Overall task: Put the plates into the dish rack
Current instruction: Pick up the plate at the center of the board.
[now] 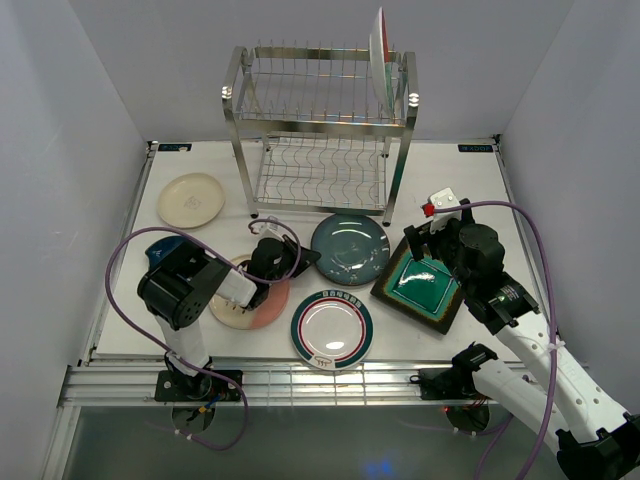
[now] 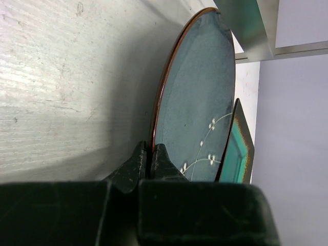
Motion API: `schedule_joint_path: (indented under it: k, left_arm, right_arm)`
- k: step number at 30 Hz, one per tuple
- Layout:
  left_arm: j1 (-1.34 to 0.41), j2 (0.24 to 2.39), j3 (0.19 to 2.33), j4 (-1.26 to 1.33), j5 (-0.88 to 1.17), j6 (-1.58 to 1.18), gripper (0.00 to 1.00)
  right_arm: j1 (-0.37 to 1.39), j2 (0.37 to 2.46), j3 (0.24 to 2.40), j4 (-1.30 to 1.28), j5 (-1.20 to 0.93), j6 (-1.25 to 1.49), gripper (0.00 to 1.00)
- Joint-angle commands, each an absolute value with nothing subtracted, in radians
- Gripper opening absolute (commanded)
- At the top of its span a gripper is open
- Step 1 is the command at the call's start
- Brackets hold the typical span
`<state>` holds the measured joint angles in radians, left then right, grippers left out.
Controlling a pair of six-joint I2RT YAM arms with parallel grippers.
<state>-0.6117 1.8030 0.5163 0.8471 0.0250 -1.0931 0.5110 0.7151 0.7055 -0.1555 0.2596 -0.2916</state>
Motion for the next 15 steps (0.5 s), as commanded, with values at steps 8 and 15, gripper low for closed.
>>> schedule_joint_path:
  k: [8,15]
  left_arm:
    - [-0.617,1.671,0.437,0.839,-0.043,-1.043,0.00]
    - [-0.617,1.504,0.339,0.836,-0.121,-1.017,0.00]
  right_arm:
    - [0.517,0.710,0.726,-0.107,0.268,-0.285,0.90]
    - [0.517,0.712,0.724,-0.109,0.268,-0.287,0.90]
